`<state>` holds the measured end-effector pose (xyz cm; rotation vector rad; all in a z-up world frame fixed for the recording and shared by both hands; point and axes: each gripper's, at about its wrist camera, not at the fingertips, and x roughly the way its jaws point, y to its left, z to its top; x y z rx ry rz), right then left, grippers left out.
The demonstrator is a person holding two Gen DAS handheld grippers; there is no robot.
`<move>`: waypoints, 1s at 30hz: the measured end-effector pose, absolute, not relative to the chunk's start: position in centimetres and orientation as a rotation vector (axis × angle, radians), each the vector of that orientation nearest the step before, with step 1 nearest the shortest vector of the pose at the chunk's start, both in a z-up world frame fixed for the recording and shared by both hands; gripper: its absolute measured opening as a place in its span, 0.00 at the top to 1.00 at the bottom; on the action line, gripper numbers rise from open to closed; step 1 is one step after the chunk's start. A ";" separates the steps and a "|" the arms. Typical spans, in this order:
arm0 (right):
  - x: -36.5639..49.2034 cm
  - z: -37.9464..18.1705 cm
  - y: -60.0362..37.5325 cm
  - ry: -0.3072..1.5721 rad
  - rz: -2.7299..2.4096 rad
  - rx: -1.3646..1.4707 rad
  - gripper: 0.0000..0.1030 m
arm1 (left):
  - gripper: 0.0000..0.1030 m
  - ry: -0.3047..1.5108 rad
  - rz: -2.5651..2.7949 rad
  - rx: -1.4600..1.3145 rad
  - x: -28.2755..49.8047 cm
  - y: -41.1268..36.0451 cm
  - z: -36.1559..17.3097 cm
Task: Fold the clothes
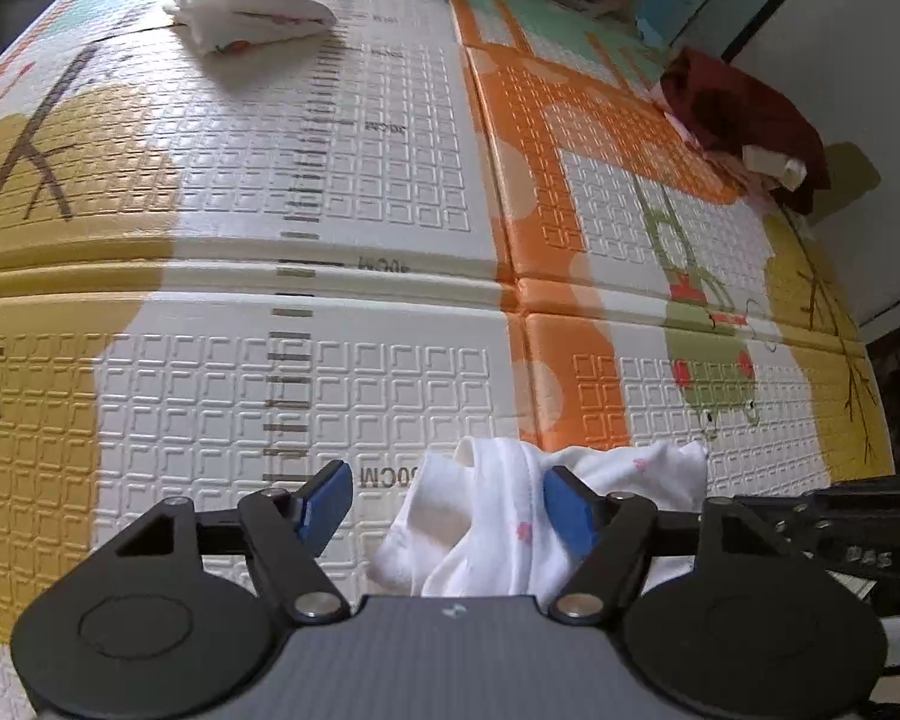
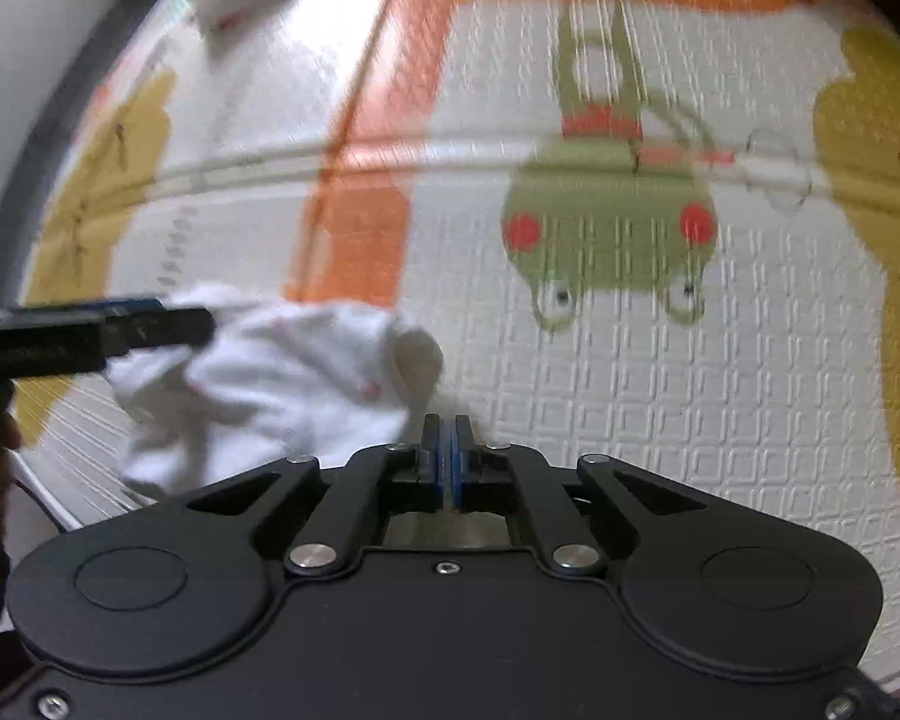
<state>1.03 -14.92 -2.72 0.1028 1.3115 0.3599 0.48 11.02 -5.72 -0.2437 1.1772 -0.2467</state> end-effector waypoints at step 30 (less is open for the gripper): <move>-0.8 -5.0 -10.8 1.437 0.612 0.030 1.00 | 0.21 1.316 -0.211 -0.192 -5.2 11.9 -7.7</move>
